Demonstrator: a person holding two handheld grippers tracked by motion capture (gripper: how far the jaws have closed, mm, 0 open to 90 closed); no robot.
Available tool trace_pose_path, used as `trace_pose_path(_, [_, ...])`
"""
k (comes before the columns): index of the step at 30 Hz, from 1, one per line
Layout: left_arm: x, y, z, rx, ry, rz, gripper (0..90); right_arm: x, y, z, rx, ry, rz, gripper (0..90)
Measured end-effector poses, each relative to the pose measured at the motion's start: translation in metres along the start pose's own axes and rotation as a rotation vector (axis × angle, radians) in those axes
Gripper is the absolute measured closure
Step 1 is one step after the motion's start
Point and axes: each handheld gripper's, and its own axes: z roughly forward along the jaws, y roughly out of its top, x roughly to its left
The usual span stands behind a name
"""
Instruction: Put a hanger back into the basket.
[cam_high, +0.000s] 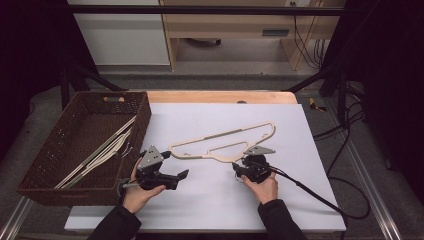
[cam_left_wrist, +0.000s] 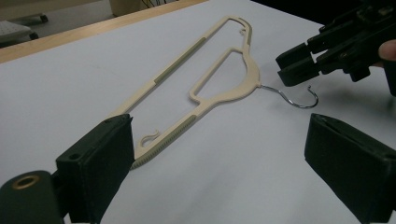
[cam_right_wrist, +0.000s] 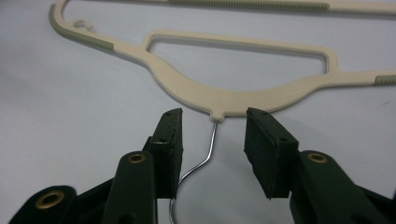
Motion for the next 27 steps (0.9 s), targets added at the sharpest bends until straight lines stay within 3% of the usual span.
trace_pose_path(9, [0.001,-0.001,0.001,0.008,0.005,-0.004,8.6,0.003,-0.003,0.014,0.049,-0.023,-0.006,73.5])
trace_pose_path(15, [0.0,-0.003,0.003,0.014,0.003,-0.003,8.9,0.006,-0.002,0.016,0.059,-0.071,-0.02,81.1])
trace_pose_path(20, [-0.001,-0.003,0.006,0.019,0.005,-0.001,9.1,0.007,0.0,0.016,0.071,-0.057,0.0,88.1])
trace_pose_path(27, [-0.001,-0.003,0.01,0.026,0.006,0.007,9.9,0.008,0.001,0.017,0.079,-0.068,0.017,88.9])
